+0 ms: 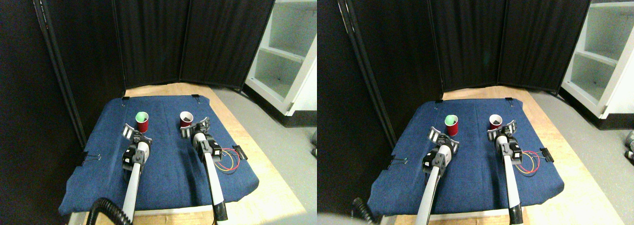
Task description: Pour (bimanual)
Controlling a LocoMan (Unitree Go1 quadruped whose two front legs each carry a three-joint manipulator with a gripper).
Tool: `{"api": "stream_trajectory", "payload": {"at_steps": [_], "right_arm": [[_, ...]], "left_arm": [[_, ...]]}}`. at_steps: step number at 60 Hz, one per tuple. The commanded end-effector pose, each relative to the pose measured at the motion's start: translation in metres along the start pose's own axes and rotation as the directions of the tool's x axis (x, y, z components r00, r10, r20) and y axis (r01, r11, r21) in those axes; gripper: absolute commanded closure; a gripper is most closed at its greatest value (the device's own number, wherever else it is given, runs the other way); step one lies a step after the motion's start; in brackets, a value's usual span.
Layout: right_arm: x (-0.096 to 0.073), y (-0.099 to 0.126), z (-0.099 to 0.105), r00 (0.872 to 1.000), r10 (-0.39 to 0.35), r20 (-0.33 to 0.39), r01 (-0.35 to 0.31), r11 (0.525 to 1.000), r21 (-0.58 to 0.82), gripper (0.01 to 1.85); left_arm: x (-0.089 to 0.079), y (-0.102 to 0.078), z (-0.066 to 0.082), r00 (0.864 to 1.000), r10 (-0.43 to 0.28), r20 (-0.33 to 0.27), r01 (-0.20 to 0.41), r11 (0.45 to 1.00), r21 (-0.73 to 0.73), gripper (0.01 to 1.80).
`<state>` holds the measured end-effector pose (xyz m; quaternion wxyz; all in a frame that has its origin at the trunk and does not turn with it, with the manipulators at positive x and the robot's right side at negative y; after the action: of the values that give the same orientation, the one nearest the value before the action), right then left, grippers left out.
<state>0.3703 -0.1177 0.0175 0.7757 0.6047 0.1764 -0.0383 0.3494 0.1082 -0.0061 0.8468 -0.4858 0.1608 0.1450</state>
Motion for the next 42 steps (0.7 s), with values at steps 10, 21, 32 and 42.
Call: {"api": "stream_trajectory", "payload": {"at_steps": [10, 21, 32, 42], "right_arm": [[-0.024, 0.005, 0.001, 0.995, 0.100, -0.017, -0.100, 0.995, -0.007, 0.45], [-0.036, 0.008, 0.000, 0.991, 0.129, -0.030, -0.130, 0.991, -0.026, 0.44], [-0.047, 0.013, -0.007, 0.986, 0.161, -0.036, -0.164, 0.979, -0.124, 0.38], [-0.052, 0.014, -0.014, 0.980, 0.198, -0.020, -0.197, 0.950, -0.241, 0.52]], "left_arm": [[-0.028, -0.006, 0.011, 0.996, -0.074, -0.047, 0.081, 0.984, 0.161, 0.23], [-0.043, -0.010, 0.014, 0.994, -0.079, -0.073, 0.096, 0.961, 0.260, 0.30], [-0.057, -0.015, 0.013, 0.986, -0.121, -0.112, 0.160, 0.875, 0.457, 0.36], [-0.062, -0.017, 0.010, 0.974, -0.176, -0.143, 0.227, 0.752, 0.619, 0.50]]}}
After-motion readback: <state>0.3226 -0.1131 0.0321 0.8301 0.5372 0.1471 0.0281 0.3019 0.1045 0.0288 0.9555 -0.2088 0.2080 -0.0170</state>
